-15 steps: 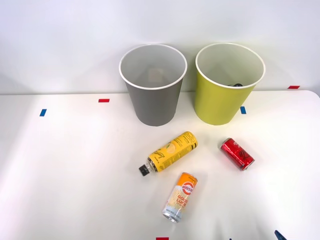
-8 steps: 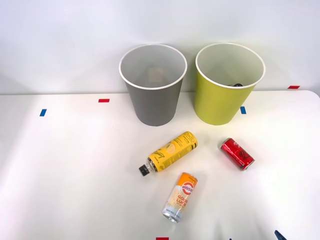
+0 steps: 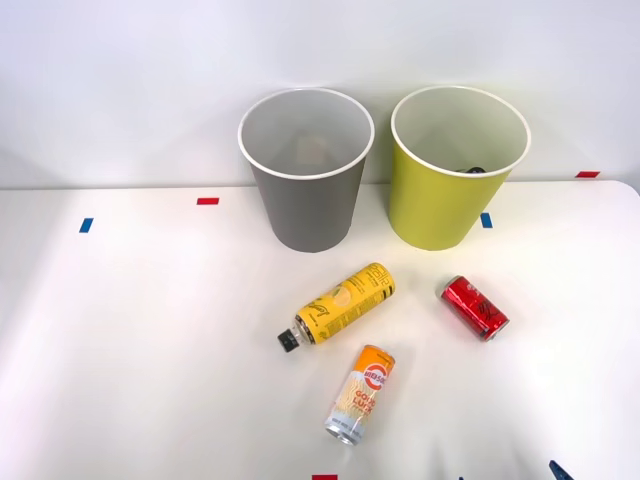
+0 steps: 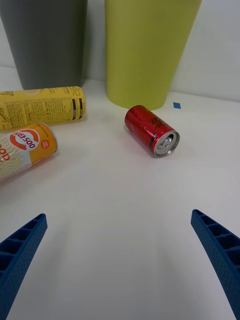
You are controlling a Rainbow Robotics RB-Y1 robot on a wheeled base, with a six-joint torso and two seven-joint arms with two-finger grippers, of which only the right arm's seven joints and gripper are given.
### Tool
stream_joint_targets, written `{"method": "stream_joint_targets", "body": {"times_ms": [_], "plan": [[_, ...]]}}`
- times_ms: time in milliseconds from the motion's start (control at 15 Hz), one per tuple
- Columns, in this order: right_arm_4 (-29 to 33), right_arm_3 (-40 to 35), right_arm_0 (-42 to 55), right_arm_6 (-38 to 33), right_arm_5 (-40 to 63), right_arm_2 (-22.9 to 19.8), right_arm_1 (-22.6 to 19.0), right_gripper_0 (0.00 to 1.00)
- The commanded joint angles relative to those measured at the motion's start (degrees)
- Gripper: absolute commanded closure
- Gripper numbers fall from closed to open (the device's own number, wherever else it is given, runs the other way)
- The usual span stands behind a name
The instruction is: Put cans in the gray bin, plastic bottles in the light green bin
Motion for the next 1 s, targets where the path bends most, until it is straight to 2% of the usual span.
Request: {"method": "stream_joint_targets", "body": {"times_ms": [67,1000], "plan": [[0.0,0.0,0.0,0.0,0.0,0.0,0.0,0.0],[0.0,0.0,0.0,0.0,0.0,0.0,0.0,0.0]]}}
